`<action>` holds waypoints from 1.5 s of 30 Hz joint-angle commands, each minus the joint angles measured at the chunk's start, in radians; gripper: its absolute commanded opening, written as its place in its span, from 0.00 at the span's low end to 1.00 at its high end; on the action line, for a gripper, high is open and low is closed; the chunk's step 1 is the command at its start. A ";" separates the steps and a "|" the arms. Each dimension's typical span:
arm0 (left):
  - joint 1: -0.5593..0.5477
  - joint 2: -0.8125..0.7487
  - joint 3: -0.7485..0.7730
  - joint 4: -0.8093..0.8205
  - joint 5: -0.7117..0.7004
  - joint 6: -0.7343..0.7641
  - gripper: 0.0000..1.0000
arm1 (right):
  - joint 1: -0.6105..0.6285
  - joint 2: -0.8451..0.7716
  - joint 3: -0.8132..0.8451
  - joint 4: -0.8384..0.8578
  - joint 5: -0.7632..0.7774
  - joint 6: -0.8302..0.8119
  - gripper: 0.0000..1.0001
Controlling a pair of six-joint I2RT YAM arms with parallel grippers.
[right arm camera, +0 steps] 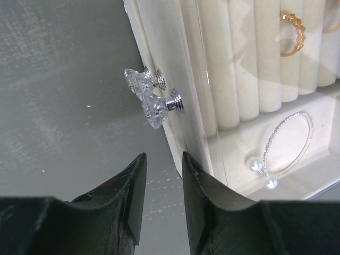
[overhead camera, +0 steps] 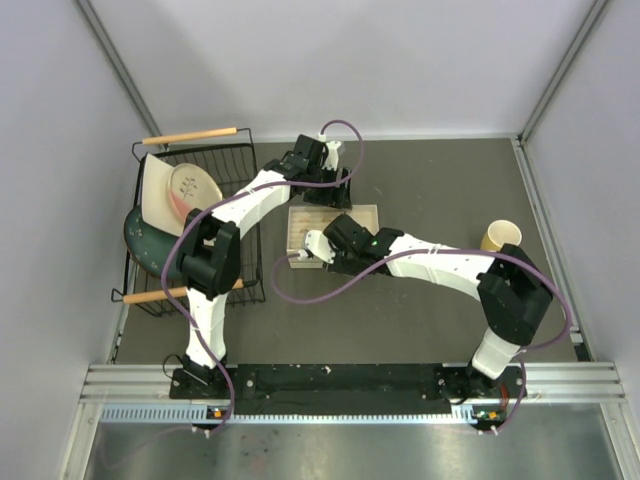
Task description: Organize the mixed jewelry
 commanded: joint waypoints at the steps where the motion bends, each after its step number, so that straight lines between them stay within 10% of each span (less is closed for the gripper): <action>1: -0.015 0.026 0.000 -0.093 -0.018 0.029 0.79 | -0.017 -0.056 0.012 0.044 -0.020 0.039 0.35; 18: -0.002 -0.101 0.069 -0.053 -0.157 0.184 0.80 | -0.075 -0.346 -0.106 -0.042 -0.081 0.080 0.47; 33: 0.000 -0.439 -0.165 0.151 -0.223 0.221 0.97 | -0.722 -0.503 -0.072 0.013 -0.414 0.310 0.77; 36: 0.003 -0.515 -0.221 0.180 -0.248 0.215 0.99 | -0.778 -0.549 -0.083 0.030 -0.396 0.359 0.99; 45: 0.024 -0.759 -0.379 0.271 -0.246 0.174 0.99 | -0.917 -0.679 -0.104 0.077 -0.414 0.504 0.99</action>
